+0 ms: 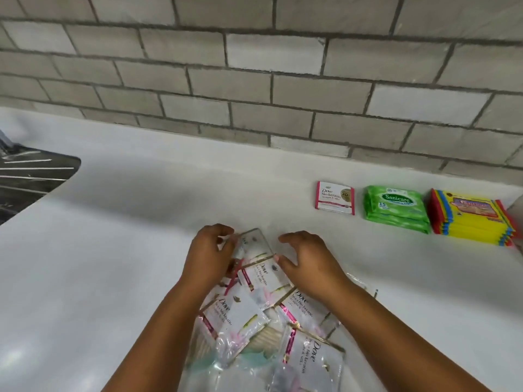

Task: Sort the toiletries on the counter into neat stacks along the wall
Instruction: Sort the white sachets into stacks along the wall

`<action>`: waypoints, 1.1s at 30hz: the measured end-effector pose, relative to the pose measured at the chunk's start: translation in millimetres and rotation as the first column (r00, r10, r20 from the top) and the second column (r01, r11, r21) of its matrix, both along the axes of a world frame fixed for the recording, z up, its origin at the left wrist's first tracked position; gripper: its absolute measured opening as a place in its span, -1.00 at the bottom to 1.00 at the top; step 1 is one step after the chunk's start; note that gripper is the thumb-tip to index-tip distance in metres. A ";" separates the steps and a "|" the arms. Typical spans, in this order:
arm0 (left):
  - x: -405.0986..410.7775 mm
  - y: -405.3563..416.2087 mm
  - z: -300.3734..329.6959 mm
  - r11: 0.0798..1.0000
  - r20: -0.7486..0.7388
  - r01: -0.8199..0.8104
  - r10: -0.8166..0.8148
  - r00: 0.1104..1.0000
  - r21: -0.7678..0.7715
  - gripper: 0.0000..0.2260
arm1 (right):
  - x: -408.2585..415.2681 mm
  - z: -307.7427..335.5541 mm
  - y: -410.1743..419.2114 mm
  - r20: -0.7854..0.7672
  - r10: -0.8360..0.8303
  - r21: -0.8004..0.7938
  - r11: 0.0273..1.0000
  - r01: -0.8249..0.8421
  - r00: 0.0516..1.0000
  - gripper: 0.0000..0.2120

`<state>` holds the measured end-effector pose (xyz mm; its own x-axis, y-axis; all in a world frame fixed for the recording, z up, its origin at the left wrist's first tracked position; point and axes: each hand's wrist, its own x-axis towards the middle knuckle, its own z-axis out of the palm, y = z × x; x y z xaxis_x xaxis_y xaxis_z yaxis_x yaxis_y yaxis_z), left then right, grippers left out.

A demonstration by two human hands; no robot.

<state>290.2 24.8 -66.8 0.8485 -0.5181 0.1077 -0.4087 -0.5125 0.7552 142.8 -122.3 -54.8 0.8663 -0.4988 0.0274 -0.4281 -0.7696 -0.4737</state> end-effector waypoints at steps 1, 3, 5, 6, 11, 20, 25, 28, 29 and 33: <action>4.0 10.9 -1.0 1.000 0.002 -0.016 0.016 1.000 0.012 -0.82 | 3.2 0.2 7.8 0.000 0.014 0.010 1.000 -0.014 1.000 -0.57; 11.6 29.5 -4.0 0.998 -0.006 -0.042 0.042 0.999 0.050 -0.83 | 10.8 -0.9 22.4 0.000 0.028 0.044 0.999 -0.027 1.000 -0.57; 17.5 43.0 -7.5 0.995 -0.022 -0.061 0.063 0.998 0.085 -0.84 | 17.9 -3.4 35.2 -0.005 0.035 0.064 0.997 -0.035 0.999 -0.57; 19.9 49.3 -9.6 0.992 -0.028 -0.066 0.069 0.997 0.107 -0.82 | 21.9 -4.6 41.9 -0.017 0.041 0.060 0.997 -0.040 0.999 -0.56; 23.0 68.2 -24.7 0.948 0.041 -0.055 0.045 0.998 0.312 -0.62 | 42.4 -10.2 66.6 -0.124 0.047 -0.020 0.999 -0.050 0.991 -0.56; 12.8 67.4 -30.5 0.961 0.040 -0.034 0.024 0.999 0.275 -0.62 | 60.1 -21.3 75.8 -0.218 -0.014 -0.140 0.990 -0.017 0.976 -0.42; 14.3 64.6 -34.7 0.983 -0.006 -0.009 0.010 1.000 0.184 -0.77 | 63.0 -24.2 76.6 -0.164 -0.049 -0.092 0.995 0.034 0.985 -0.49; 13.8 64.1 -34.3 1.000 -0.121 0.017 -0.017 0.993 0.005 -0.84 | 62.4 -23.7 77.0 -0.058 -0.072 -0.068 0.995 0.068 0.996 -0.56; 13.2 63.6 -32.2 0.996 -0.191 0.022 -0.037 0.981 -0.081 -0.82 | 61.4 -22.8 76.9 0.017 -0.071 -0.054 0.996 0.072 0.997 -0.60; 14.4 57.8 -18.7 0.918 -0.393 -0.017 -0.154 0.907 -0.397 -0.75 | 54.9 -6.1 77.5 0.310 -0.200 0.382 0.921 0.071 0.930 -0.79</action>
